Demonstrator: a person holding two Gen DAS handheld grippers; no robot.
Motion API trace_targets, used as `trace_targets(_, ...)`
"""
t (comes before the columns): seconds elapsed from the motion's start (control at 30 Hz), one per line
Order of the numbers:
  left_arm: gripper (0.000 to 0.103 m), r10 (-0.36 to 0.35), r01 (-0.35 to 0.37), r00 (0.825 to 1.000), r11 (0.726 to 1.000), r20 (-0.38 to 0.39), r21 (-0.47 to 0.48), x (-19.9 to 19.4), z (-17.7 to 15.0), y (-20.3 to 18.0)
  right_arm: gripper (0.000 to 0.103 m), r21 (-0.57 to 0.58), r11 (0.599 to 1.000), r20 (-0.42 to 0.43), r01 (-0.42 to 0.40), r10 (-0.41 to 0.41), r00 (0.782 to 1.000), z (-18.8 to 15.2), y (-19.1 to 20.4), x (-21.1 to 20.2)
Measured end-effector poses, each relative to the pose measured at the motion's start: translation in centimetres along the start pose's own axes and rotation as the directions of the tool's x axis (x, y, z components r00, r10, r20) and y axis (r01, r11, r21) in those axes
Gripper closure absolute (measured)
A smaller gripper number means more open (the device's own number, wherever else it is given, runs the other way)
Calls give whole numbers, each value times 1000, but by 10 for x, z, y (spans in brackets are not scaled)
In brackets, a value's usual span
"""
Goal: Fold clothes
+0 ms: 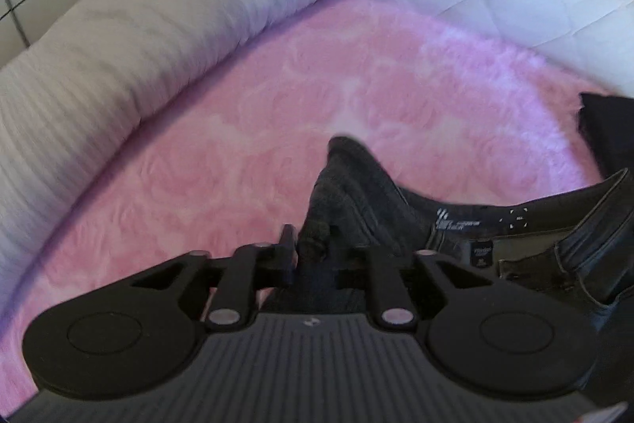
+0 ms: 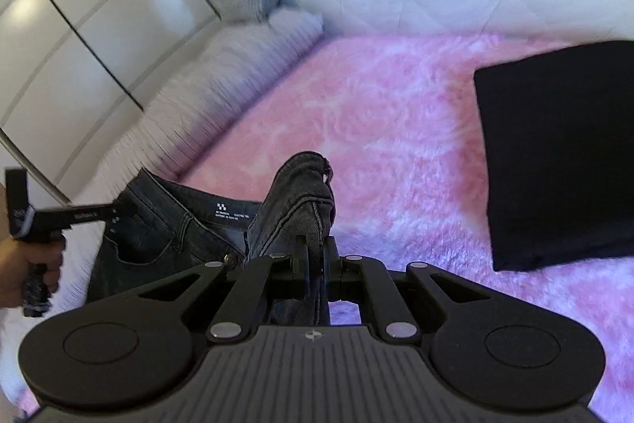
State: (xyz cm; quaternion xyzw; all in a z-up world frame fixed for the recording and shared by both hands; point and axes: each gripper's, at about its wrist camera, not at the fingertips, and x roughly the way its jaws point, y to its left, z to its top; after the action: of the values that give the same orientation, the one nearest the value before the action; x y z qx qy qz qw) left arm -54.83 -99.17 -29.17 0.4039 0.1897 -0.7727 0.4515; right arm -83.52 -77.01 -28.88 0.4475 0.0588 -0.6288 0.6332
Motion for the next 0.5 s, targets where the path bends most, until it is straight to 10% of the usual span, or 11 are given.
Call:
trace_targets(0.2, 62, 4, -6, 999, 999, -46, -51, -45, -58, 29, 54, -34, 986, -24, 164, -164, 986, -25, -12, 8)
trace_targets(0.5, 52, 40, -78, 968, 987, -247, -144, -207, -259, 57, 50, -43, 993, -105, 108, -112, 988, -110, 50, -81)
